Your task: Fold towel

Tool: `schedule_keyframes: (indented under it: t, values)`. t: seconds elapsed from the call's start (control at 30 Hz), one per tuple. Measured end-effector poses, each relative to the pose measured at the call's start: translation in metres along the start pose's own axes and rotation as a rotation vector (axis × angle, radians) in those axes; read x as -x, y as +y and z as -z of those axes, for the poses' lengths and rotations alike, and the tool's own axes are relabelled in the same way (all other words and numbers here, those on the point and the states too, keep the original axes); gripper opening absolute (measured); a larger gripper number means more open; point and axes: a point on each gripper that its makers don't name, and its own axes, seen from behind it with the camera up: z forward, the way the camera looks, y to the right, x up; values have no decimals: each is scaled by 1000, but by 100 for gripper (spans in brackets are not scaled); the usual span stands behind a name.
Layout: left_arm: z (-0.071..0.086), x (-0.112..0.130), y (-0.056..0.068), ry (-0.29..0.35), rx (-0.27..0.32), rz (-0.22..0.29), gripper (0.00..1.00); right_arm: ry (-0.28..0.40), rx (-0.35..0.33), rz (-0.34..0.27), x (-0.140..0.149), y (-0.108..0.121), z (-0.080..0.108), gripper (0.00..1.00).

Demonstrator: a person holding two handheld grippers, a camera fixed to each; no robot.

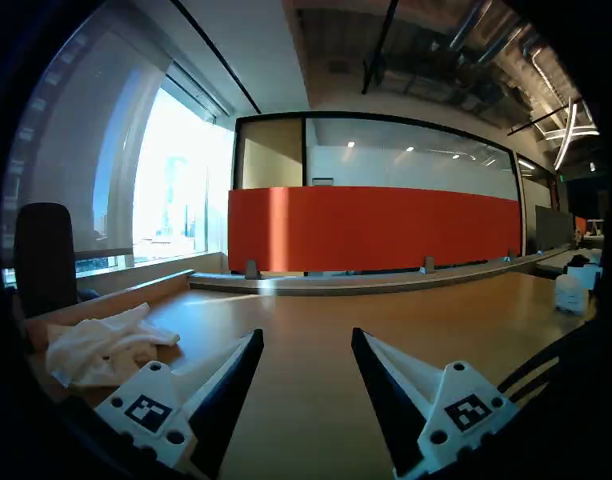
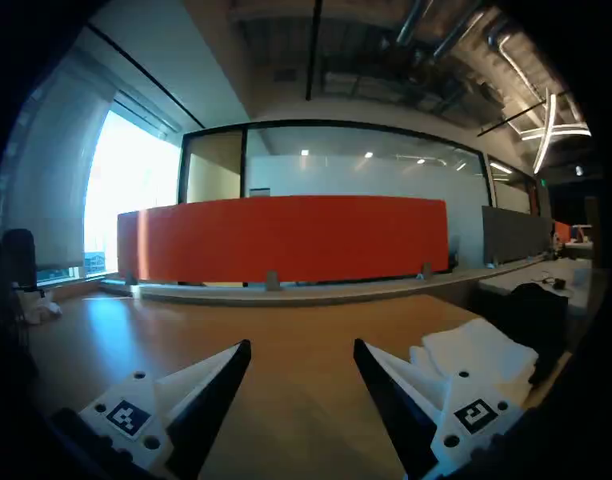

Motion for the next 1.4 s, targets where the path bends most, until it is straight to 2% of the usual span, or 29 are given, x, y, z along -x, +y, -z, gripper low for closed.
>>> schedule_keyframes:
  t: [0.67,1.4]
  values:
    - [1,0,0,0,0,0,81,9,-25,28,-2,-7,2,99]
    - [1,-1,0,-1,0,0,81,9,-24,28,-1,-8,2,99]
